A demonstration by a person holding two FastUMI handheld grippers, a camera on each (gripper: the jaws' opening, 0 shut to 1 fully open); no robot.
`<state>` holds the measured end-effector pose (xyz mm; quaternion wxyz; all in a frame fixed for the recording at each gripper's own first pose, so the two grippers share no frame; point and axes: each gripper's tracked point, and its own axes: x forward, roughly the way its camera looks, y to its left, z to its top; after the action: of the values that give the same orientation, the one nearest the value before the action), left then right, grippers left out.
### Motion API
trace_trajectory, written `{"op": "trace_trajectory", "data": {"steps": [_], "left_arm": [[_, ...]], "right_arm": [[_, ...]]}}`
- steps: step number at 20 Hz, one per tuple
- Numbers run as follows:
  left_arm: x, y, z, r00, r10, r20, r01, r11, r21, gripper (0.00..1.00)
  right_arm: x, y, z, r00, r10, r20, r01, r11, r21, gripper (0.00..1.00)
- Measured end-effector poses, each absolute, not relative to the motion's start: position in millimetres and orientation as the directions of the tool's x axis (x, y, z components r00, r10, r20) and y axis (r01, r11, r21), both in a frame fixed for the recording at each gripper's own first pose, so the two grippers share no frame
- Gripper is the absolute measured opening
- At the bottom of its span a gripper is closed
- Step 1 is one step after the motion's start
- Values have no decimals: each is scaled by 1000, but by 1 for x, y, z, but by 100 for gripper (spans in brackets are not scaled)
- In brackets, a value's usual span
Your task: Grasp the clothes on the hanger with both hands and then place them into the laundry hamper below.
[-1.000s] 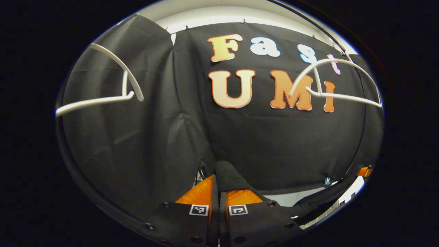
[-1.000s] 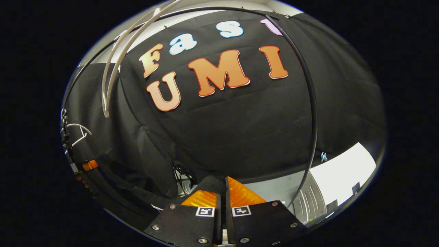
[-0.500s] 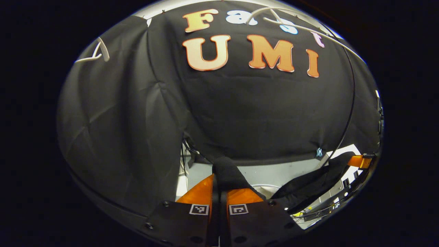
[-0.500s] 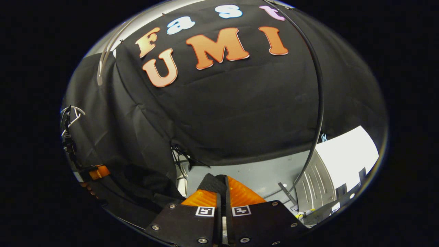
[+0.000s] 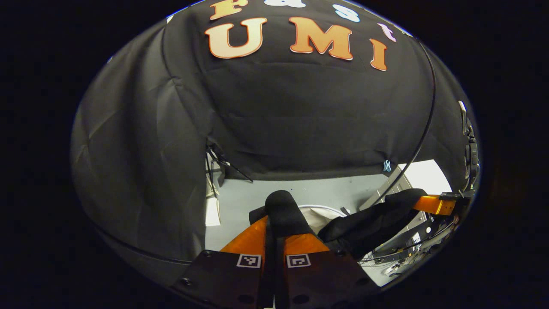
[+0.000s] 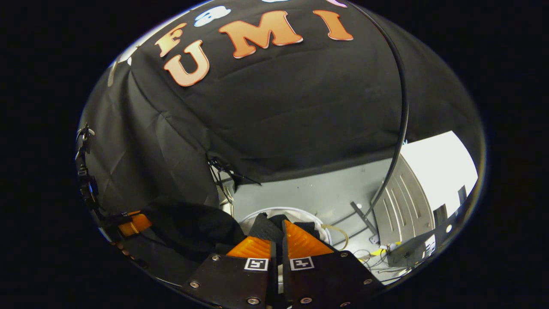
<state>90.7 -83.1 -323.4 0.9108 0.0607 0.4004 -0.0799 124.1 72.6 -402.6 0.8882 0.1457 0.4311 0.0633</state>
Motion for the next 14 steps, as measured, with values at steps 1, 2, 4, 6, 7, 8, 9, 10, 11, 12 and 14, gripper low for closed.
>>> {"op": "trace_trajectory", "data": {"steps": [1,2,4,6,7,8,9,10,11,12,14], "left_arm": [[88,-87,-331,648,-102,-755,202,978,42,7],[85,-92,-341,627,-107,-771,212,977,37,6],[78,-100,-361,583,-115,-804,228,973,26,6],[67,-105,-378,537,-119,-835,240,971,16,8],[63,-107,-388,515,-117,-849,243,970,14,8],[60,-109,-398,494,-114,-862,245,970,12,8],[57,-110,-405,474,-112,-873,238,971,5,8],[52,-113,-412,452,-114,-885,230,973,-8,8],[47,-115,-419,430,-115,-895,224,974,-18,8],[42,-115,-421,410,-111,-905,220,975,-20,8],[36,-116,-426,366,-109,-924,235,972,-22,8]], "right_arm": [[122,72,-411,604,232,-763,28,950,311,4],[118,75,-418,587,228,-777,36,951,306,5],[106,77,-433,554,220,-803,45,955,292,4],[95,76,-454,518,212,-829,55,959,280,4],[89,76,-465,501,208,-840,64,959,276,4],[84,76,-474,483,202,-852,73,960,269,4],[76,74,-483,458,194,-867,86,962,261,5],[69,71,-492,433,186,-882,98,963,251,5],[66,69,-496,421,183,-888,106,963,248,6],[65,70,-498,416,179,-892,114,962,247,6],[65,67,-499,410,176,-895,126,961,247,7]]}}
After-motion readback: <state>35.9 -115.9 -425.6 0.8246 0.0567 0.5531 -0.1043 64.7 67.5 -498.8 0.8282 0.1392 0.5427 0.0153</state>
